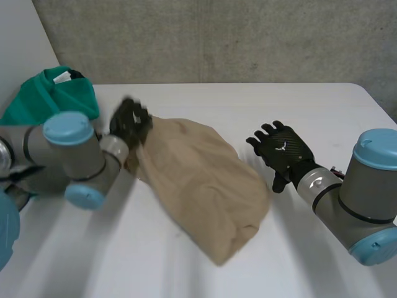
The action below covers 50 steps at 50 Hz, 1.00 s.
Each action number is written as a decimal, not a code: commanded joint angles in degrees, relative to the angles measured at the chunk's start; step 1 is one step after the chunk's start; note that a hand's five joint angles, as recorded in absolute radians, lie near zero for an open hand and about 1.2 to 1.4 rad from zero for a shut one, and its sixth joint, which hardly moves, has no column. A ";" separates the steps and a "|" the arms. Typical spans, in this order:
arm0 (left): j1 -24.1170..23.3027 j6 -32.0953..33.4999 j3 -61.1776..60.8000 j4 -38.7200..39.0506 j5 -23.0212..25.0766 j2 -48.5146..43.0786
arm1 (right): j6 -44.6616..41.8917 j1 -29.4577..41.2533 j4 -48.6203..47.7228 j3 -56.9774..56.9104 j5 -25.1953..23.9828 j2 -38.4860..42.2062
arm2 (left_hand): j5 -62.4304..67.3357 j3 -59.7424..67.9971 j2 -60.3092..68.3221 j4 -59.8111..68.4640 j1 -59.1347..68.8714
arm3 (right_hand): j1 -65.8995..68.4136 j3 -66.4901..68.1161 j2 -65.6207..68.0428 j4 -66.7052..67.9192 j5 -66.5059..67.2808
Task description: Fold the laundry.
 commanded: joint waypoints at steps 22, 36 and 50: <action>-19.22 -47.73 26.44 -26.21 21.30 0.81 | 10.43 -10.50 -1.32 -8.24 8.23 -1.27 | -21.11 -21.71 -23.30 -23.78 -21.40 | -2.34 -1.52 -1.38 -1.46 -2.19; -17.64 -35.58 14.42 -31.14 6.85 12.30 | 5.09 -9.63 3.41 -6.76 -0.80 -4.77 | -55.90 -56.50 -58.09 -58.58 -56.19 | -2.34 -1.52 -1.38 -1.46 -2.19; -17.11 -34.27 -18.19 -33.43 -17.37 28.57 | -10.66 -6.81 27.69 -1.13 -10.85 -6.37 | -54.18 -54.79 -56.38 -56.86 -54.47 | 11.77 12.60 12.74 12.65 11.92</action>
